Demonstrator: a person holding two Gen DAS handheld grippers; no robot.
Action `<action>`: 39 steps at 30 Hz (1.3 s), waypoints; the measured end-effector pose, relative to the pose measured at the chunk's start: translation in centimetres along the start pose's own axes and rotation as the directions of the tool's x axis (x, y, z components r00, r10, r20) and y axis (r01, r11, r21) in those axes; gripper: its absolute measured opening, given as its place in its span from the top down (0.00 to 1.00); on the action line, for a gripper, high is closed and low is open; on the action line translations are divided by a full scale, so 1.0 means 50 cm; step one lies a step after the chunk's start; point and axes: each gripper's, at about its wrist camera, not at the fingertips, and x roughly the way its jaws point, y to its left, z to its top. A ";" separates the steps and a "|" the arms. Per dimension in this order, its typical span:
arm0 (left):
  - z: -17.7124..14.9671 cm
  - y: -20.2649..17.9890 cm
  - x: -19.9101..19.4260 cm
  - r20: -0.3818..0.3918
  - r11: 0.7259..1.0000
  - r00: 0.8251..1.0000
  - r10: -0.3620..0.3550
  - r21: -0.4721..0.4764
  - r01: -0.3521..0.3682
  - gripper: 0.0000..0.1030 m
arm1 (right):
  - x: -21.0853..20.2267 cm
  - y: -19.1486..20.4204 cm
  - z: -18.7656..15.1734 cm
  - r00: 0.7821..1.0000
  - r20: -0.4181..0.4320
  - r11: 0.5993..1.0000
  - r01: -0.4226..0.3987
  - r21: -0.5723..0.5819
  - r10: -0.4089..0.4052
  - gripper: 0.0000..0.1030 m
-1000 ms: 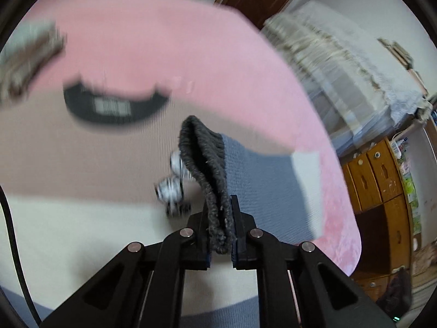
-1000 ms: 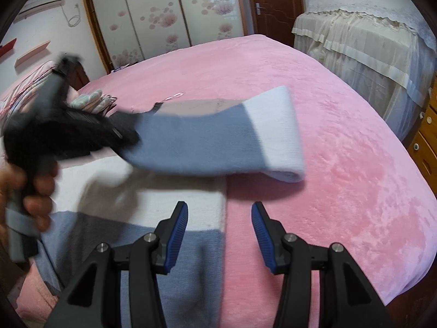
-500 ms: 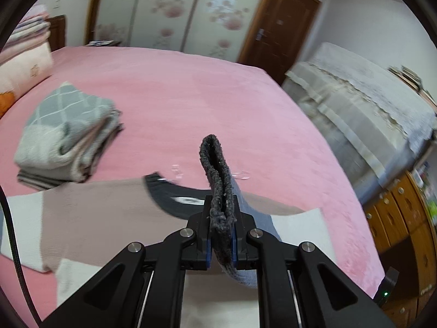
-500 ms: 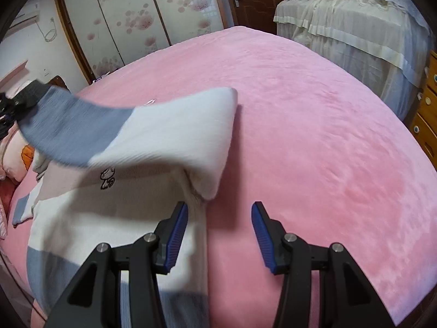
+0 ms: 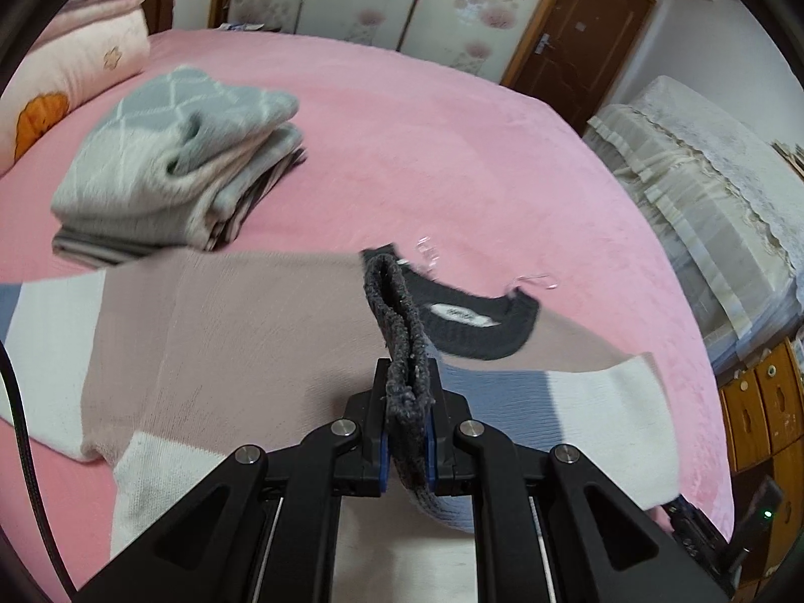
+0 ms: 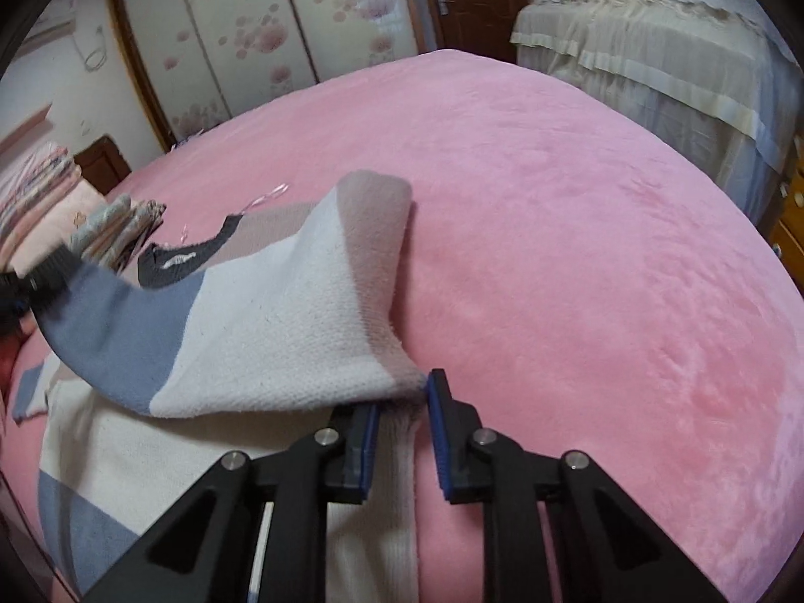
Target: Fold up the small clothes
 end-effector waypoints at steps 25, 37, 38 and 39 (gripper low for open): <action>-0.089 0.136 0.028 0.033 0.982 0.996 -0.078 -0.172 0.083 0.90 | -0.008 -0.026 -0.031 0.993 -0.056 0.995 0.100 -0.010 -0.101 1.00; -0.098 0.164 0.063 -0.022 0.986 0.999 -0.036 -0.163 0.032 0.86 | -0.024 -0.006 -0.020 0.994 -0.046 0.994 0.097 -0.048 -0.099 1.00; -0.097 0.166 0.063 -0.026 0.985 0.999 -0.043 -0.166 0.038 0.84 | -0.025 -0.002 -0.018 0.994 -0.045 0.994 0.098 -0.056 -0.100 1.00; -0.096 0.168 0.062 -0.032 0.985 0.999 -0.045 -0.170 0.039 0.78 | -0.027 0.001 -0.015 0.994 -0.046 0.993 0.098 -0.063 -0.101 1.00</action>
